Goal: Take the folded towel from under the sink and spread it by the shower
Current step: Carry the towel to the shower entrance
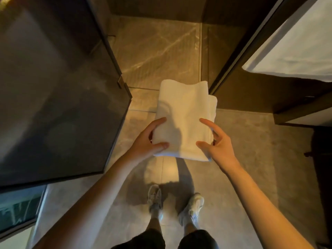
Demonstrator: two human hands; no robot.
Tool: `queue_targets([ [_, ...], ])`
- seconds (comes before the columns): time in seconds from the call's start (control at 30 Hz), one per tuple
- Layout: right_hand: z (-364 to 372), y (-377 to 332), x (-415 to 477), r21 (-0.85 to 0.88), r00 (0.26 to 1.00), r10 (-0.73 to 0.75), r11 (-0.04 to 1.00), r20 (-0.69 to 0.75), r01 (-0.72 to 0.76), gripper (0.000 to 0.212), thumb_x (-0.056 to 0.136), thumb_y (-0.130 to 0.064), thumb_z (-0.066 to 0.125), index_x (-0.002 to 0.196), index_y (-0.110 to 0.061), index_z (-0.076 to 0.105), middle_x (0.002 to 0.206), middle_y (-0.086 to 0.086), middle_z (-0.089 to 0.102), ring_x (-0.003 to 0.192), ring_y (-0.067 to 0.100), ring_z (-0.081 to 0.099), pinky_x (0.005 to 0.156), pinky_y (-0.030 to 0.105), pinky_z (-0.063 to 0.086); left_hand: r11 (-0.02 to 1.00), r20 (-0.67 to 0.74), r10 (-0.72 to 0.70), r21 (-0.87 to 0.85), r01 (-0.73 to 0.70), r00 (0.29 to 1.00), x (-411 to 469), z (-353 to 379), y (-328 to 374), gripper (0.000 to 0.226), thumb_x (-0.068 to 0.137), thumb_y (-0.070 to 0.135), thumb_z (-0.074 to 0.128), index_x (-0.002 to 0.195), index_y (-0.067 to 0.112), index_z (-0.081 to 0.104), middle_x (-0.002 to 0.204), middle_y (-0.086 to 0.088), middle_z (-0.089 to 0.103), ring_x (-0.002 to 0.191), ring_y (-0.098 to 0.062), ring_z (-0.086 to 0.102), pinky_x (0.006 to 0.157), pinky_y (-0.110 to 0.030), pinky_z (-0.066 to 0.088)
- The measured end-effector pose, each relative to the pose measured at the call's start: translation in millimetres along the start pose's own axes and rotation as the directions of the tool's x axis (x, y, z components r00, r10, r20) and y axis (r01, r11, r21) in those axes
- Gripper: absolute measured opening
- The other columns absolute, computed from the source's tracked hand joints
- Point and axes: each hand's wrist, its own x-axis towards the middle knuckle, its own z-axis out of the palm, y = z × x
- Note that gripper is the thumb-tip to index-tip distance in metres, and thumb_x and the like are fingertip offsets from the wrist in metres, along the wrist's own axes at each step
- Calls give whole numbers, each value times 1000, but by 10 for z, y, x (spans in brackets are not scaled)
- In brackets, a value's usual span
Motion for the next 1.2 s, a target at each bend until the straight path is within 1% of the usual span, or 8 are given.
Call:
queue_targets([
  [0.27, 389, 1957, 1307, 41, 997, 68, 997, 26, -69, 65, 78, 15, 66, 130, -23, 59, 133, -10, 58, 91, 26, 64, 71, 42, 54, 996, -22, -83, -32, 82, 996, 1387, 123, -1904, 74, 77, 16, 78, 130, 54, 44, 134, 15, 45, 111, 3, 54, 80, -18, 52],
  [0.43, 691, 3509, 2020, 83, 992, 125, 989, 15, -126, 66, 74, 21, 66, 128, -17, 60, 128, 4, 64, 114, 16, 63, 91, 39, 55, 995, -40, -103, 3, 104, 994, 2249, 246, -3318, 74, 79, 2, 75, 133, 41, 43, 130, 9, 48, 109, 1, 56, 81, -19, 52],
  [0.63, 938, 5188, 2911, 6, 999, 44, 999, 25, -44, 68, 70, 19, 71, 119, -27, 62, 124, -13, 61, 116, 0, 58, 88, 12, 49, 997, -43, -64, 28, 65, 997, 3312, 377, -4977, 75, 80, 5, 75, 132, 46, 41, 124, 16, 49, 97, 10, 58, 74, -17, 53],
  [0.83, 1170, 6432, 3313, -26, 1000, -14, 1000, 26, 15, 62, 76, 16, 70, 129, -15, 57, 133, 1, 58, 128, 21, 52, 105, 50, 44, 995, 18, -15, 97, 13, 1000, 3977, 430, -6109, 78, 79, 7, 76, 130, 51, 38, 121, 12, 53, 98, 9, 58, 75, -12, 50],
  [0.97, 1099, 6669, 3407, -165, 997, -31, 985, 77, 44, 61, 84, -3, 70, 136, -27, 46, 136, -7, 50, 127, 14, 49, 105, 43, 44, 986, 56, -26, 167, 16, 998, 4140, 393, -6143, 77, 81, 25, 76, 127, 64, 29, 134, 9, 48, 110, -3, 57, 85, -25, 53],
  [1.07, 976, 6596, 3537, -564, 999, -33, 825, 19, 37, 61, 93, -34, 57, 146, -37, 27, 142, 1, 37, 131, 26, 40, 104, 35, 37, 741, -34, -26, 670, 42, 999, 4167, 402, -5969, 73, 80, 69, 47, 135, 71, -2, 153, -3, 30, 133, -27, 39, 105, -44, 39],
  [1.13, 1033, 6450, 3681, -787, 974, -228, 599, 12, 150, 62, 98, -42, 41, 154, -24, 20, 157, 14, 23, 143, 34, 22, 115, 42, 23, 397, -72, 292, 916, -53, 954, 4306, 488, -5847, 72, 85, 71, 26, 147, 53, -5, 160, -11, 15, 145, -37, 17, 112, -54, 24],
  [1.2, 1198, 6355, 3825, -857, 920, -365, 420, 142, 298, 63, 101, -42, 34, 155, -12, 18, 161, 16, 15, 149, 32, 12, 121, 41, 10, 185, 87, 437, 965, -184, 895, 4523, 622, -5788, 70, 93, 60, 22, 154, 30, 5, 163, -5, 9, 149, -27, 3, 118, -48, 12],
])
